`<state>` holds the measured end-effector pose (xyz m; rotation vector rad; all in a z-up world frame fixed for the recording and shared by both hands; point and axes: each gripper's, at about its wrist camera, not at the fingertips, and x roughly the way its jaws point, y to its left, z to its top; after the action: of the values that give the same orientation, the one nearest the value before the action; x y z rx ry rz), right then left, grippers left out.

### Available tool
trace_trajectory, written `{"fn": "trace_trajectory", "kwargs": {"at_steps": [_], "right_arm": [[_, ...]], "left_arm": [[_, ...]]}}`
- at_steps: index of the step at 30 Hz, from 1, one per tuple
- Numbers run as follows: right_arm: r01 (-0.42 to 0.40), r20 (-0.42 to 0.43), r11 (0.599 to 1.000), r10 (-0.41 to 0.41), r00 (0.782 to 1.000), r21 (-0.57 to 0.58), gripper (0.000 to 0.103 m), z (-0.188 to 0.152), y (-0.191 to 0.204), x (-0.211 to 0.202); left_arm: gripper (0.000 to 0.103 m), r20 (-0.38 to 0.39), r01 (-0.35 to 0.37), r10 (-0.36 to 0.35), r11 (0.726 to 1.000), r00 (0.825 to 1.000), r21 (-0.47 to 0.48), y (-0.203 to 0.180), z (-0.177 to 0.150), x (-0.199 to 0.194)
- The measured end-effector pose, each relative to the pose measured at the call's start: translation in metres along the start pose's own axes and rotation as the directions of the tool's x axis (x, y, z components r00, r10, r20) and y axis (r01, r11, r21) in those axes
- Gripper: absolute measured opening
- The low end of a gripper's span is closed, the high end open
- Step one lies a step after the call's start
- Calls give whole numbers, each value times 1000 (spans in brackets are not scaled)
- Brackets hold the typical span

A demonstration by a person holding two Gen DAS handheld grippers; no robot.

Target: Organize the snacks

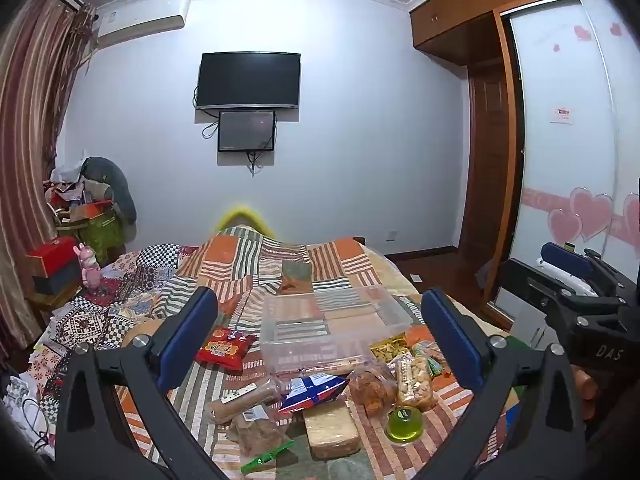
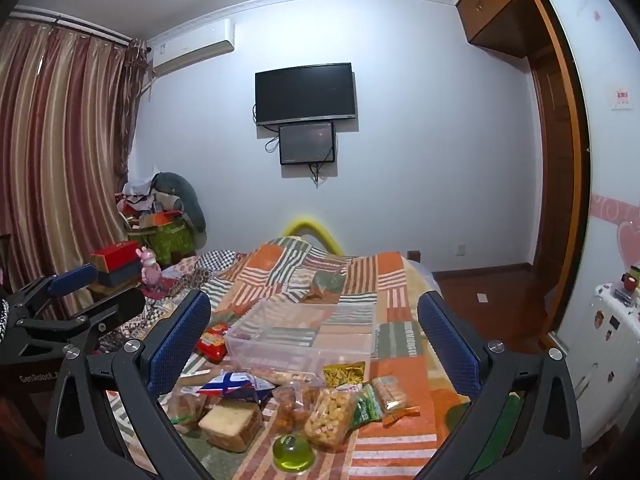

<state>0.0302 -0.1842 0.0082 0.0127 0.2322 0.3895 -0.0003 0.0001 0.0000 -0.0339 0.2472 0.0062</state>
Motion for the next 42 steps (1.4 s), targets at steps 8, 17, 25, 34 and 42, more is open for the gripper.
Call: {"fn": "trace_trajectory", "kwargs": {"at_steps": [8, 17, 25, 34, 42], "right_arm": [[7, 9, 1000, -7, 1000, -16, 103, 2, 6, -3], [2, 18, 1000, -2, 1000, -6, 103, -1, 1, -4], [2, 15, 1000, -2, 1000, -7, 103, -2, 1, -4], [3, 16, 1000, -2, 1000, -13, 103, -3, 0, -2], [3, 17, 1000, -3, 1000, -13, 103, -3, 1, -2]], "left_arm": [[103, 6, -22, 22, 999, 1000, -24, 6, 0, 1], [103, 15, 0, 1, 1000, 1000, -21, 2, 2, -1], [103, 19, 0, 0, 1000, 1000, -24, 1, 1, -1], [103, 19, -2, 2, 1000, 1000, -28, 0, -2, 0], [103, 19, -1, 2, 1000, 1000, -29, 2, -2, -1]]}}
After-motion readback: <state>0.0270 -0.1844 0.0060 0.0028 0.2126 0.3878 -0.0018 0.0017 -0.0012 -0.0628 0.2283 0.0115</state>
